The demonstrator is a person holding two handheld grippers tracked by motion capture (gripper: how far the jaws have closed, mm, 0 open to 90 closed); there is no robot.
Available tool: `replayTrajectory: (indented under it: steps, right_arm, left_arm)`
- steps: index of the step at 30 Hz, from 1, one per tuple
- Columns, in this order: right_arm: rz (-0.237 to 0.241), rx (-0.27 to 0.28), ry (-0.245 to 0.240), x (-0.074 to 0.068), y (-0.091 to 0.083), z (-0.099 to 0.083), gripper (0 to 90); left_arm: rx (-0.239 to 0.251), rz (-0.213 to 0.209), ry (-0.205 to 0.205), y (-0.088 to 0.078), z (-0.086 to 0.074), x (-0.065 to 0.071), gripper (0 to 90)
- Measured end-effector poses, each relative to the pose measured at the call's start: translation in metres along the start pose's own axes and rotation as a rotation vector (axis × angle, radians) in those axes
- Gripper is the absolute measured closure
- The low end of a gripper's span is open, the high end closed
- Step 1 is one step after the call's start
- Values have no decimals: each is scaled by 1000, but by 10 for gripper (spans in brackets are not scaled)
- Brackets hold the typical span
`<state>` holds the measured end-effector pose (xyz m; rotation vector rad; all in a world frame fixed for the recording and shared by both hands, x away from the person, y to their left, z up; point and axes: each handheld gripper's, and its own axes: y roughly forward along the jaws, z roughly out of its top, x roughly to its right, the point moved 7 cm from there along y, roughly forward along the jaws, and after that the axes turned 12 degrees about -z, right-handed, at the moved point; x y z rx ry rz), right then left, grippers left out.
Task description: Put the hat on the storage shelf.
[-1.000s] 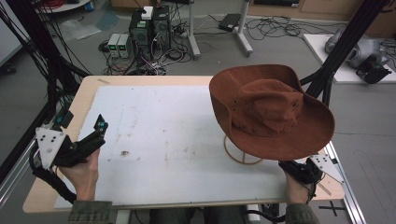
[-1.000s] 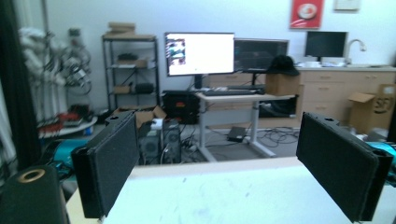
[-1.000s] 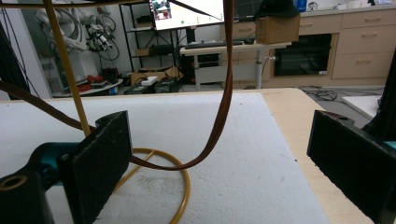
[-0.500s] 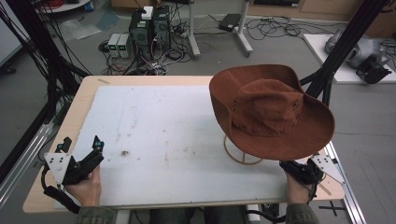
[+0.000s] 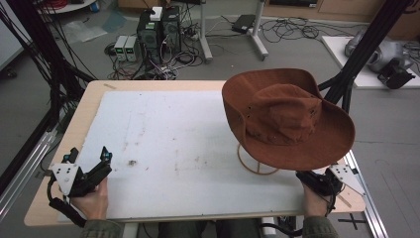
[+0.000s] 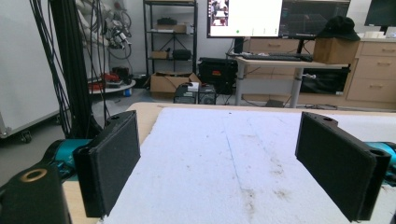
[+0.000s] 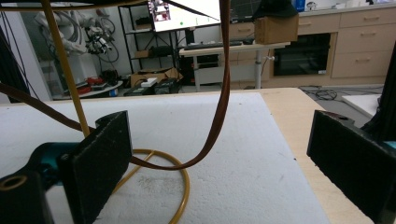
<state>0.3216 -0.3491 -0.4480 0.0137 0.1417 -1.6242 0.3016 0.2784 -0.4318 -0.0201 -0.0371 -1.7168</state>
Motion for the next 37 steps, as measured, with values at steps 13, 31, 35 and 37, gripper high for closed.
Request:
replayTrajectory:
  steps: [13, 31, 35, 37]
  right_arm:
    - [11, -7, 0, -6, 3, -1, 60]
    - [6, -17, 24, -4, 4, -2, 60]
    - [6, -17, 19, -3, 4, -2, 60]
    - [8, -17, 19, -3, 5, -2, 60]
  left_arm:
    - [1, -2, -15, -5, -1, -5, 142]
    - [1, -3, -27, -4, -2, -7, 146]
    - [-1, -4, -35, -3, -3, -9, 146]
    - [-3, -9, -43, -3, -3, -10, 146]
